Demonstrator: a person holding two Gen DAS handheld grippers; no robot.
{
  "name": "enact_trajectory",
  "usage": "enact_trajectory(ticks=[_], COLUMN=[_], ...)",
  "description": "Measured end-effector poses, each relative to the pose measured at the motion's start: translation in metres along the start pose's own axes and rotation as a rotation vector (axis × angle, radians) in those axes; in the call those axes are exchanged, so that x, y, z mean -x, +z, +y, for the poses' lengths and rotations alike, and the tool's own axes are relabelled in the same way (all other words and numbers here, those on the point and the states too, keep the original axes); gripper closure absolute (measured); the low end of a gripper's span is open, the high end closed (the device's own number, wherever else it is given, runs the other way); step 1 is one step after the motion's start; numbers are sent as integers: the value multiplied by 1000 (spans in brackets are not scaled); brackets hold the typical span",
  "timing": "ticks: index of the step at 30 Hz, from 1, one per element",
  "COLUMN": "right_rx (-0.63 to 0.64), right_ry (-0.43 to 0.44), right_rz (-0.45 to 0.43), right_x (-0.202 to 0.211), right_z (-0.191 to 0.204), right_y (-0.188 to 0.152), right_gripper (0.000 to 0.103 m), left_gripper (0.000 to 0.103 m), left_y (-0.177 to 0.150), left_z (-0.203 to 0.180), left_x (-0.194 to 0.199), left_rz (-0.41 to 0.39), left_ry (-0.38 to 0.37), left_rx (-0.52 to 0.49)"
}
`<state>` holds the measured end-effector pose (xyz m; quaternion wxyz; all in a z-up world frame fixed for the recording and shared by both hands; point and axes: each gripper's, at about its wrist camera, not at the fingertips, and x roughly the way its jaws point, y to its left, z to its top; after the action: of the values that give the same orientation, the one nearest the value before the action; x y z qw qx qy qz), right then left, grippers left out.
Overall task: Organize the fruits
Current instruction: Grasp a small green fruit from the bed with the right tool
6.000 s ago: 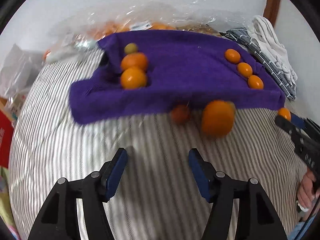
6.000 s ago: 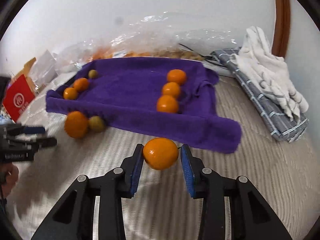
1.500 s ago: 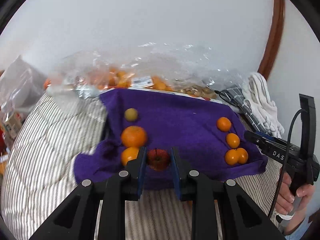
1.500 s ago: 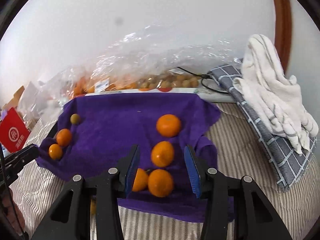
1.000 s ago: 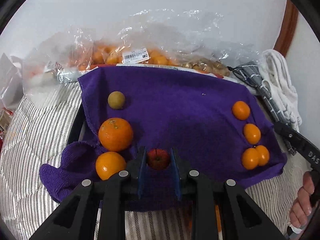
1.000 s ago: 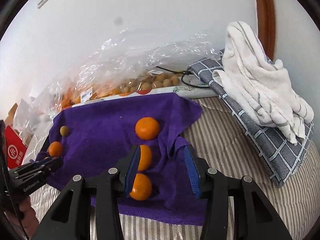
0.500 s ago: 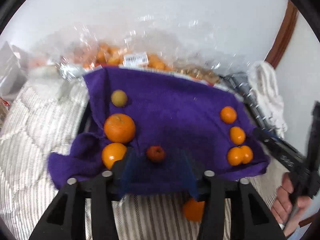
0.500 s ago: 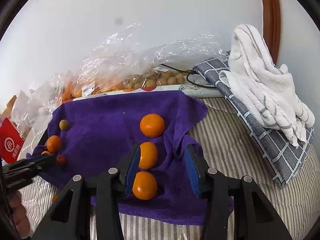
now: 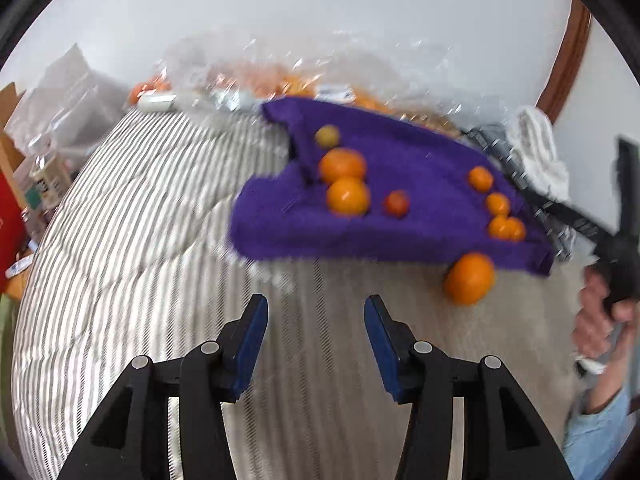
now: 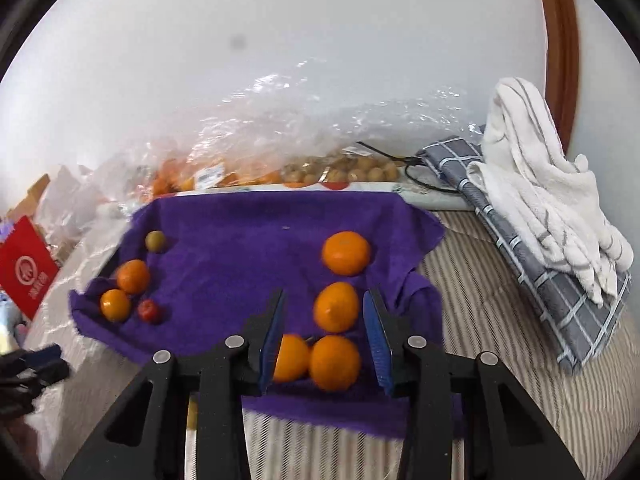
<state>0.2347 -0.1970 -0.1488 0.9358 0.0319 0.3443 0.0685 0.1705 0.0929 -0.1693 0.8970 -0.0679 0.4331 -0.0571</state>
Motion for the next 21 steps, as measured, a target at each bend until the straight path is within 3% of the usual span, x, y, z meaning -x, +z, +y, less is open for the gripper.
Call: enact_trajectory(ticks=[3,9,11,17,21], right_rx=[-5,74,92,136,193], right_ry=[60,119,131,150,154], right_rz=[12,60,85,168,204], right_x=[17,40,39,22,13], right_z=[10,31,37,53,68], right_y=[-9,-41,-50,-69,-73], right_gripper=[63,65,66,69,69], left_gripper=[55,55,54,37,36], left_y=[-10,-17,-18,-20,-20], left_z=[7,-1,-1,-2,-1], left_x=[-8,-7,-6,-6,-6], left_rz=[23,-12,-20,-11,-13], left_ry=[27,42,42,24,24], left_rx=[-9,-88,-95,-119,-124])
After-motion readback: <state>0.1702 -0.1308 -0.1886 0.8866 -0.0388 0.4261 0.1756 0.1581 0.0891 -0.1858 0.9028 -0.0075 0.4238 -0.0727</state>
